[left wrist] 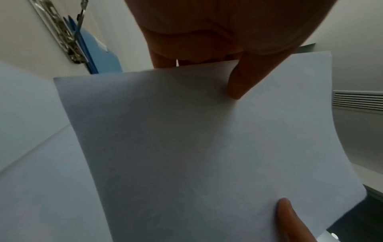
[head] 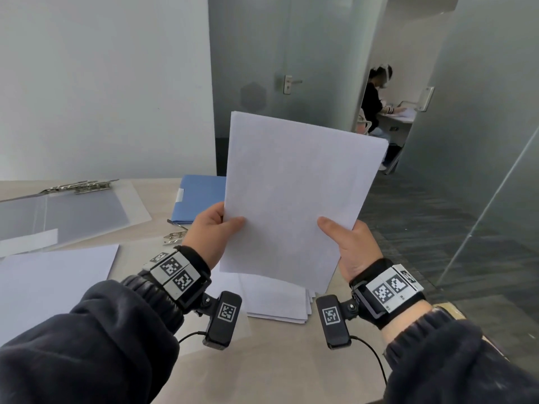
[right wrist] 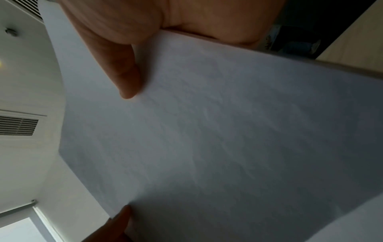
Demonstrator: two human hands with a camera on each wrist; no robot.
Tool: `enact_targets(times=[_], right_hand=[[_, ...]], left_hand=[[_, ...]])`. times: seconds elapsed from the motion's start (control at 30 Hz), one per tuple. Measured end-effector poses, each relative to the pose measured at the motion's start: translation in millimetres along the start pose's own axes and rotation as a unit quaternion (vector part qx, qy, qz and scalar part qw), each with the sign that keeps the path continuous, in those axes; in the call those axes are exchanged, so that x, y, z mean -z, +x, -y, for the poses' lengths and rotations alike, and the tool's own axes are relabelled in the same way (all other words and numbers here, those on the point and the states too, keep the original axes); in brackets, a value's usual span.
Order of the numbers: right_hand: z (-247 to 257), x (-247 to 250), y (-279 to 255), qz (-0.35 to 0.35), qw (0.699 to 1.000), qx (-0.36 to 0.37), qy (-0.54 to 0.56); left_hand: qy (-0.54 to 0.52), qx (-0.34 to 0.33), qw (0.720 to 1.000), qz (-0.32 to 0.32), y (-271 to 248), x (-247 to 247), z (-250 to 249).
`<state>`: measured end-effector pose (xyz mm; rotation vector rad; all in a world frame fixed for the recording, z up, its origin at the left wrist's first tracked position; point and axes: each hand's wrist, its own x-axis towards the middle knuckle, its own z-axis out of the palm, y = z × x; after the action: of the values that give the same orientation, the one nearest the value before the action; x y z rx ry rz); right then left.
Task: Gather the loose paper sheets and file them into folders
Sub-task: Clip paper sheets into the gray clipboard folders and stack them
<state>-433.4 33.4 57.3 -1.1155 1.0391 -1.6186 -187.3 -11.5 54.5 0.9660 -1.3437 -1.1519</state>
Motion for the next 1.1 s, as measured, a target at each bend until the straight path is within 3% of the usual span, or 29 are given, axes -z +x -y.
enact_targets(times=[0.17, 0.27, 0.5, 0.6, 0.67, 0.73, 0.8, 0.87, 0.97, 1.1], right_hand=[[-3.9, -10.0, -0.2, 0.058, 0.998, -0.03, 0.008], [-18.8, -8.4, -8.9, 0.044, 0.998, -0.047, -0.004], [-26.1, 0.6, -10.6, 0.028, 0.996, -0.061, -0.061], [-24.7, 4.9, -9.0, 0.022, 0.987, -0.062, -0.149], [-25.1, 5.9, -7.1, -0.002, 0.984, -0.058, -0.169], [-27.5, 6.4, -3.5, -0.041, 0.984, -0.049, -0.168], [-32.7, 5.4, 1.8, -0.078, 0.983, -0.052, -0.155], [-38.0, 0.2, 5.6, -0.094, 0.983, -0.057, -0.145], [-46.4, -14.8, 6.9, -0.08, 0.984, -0.074, -0.138], [-58.6, -47.3, 6.2, -0.044, 0.987, -0.098, -0.123]], left_hand=[[-0.064, 0.05, 0.997, 0.016, -2.7, 17.3, 7.7], [-0.077, 0.091, 0.992, 0.041, -11.8, 18.0, 20.8], [-0.013, 0.093, 0.994, 0.06, -10.6, 12.3, 30.2], [0.099, 0.081, 0.987, 0.093, -9.2, 22.6, 25.0], [0.273, 0.059, 0.952, 0.124, -6.2, 36.8, 22.7], [0.448, 0.066, 0.88, 0.141, -3.4, 54.7, 20.5], [0.545, 0.114, 0.816, 0.155, -1.8, 76.7, 23.9], [0.591, 0.175, 0.771, 0.161, -2.1, 99.2, 29.7], [0.634, 0.221, 0.719, 0.177, -6.5, 128.4, 36.0], [0.65, 0.225, 0.703, 0.178, -21.6, 152.7, 34.6]])
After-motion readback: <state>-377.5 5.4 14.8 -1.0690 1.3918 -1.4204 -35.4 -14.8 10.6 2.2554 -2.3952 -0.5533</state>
